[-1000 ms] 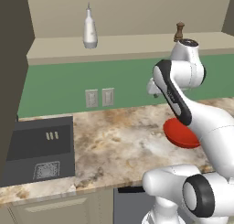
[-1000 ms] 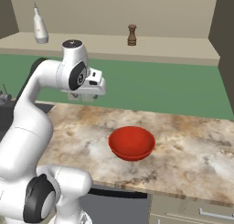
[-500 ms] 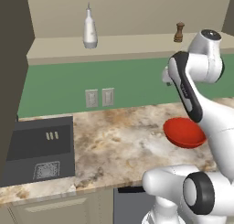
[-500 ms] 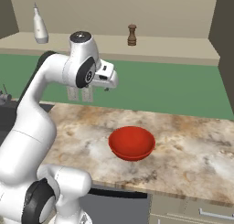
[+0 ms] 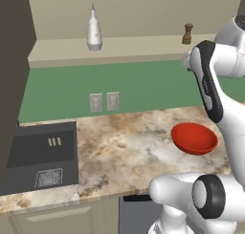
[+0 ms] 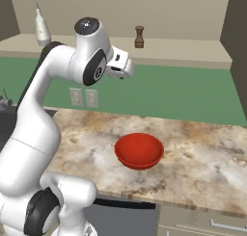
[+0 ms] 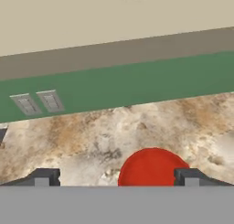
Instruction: Retrieve the bottle and the shaker from the cabinet and place them next to the mixing bowl on the counter. Then add garlic from the fridge to the mixing bowl.
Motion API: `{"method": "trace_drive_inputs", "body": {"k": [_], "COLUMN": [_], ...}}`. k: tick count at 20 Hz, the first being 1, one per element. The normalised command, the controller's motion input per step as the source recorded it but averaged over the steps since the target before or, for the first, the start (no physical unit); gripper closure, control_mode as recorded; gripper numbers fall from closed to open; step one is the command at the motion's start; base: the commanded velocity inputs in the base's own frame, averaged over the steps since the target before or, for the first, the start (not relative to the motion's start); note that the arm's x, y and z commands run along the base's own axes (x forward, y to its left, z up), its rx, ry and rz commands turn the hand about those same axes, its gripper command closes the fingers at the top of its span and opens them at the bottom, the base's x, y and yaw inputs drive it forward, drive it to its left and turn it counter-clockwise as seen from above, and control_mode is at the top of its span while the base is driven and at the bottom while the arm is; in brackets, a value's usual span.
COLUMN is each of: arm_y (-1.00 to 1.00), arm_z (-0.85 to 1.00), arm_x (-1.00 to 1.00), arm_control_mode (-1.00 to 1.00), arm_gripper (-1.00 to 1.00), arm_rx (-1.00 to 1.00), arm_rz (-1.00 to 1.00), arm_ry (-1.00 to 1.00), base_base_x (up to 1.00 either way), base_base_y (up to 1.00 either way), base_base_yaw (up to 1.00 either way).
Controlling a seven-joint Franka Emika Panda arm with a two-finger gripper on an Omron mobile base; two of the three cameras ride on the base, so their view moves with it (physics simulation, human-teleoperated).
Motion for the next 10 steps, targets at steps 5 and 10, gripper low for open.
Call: {"method": "trace_drive_inputs", "body": {"k": [5, 10], "arm_y": [-0.15, -0.02], "arm_z": [0.41, 0.24], "arm_x": [-0.09, 0.03], "arm_control_mode": [-1.0, -1.0], "arm_gripper": [-1.0, -1.0], "arm_rx": [0.0, -0.01], "arm_rz": [-0.02, -0.05], "arm_ry": [-0.38, -0.19], "base_base_x": [0.0, 0.0], "base_base_y": [0.0, 0.0], "base_base_yaw": [0.0, 0.0]}}
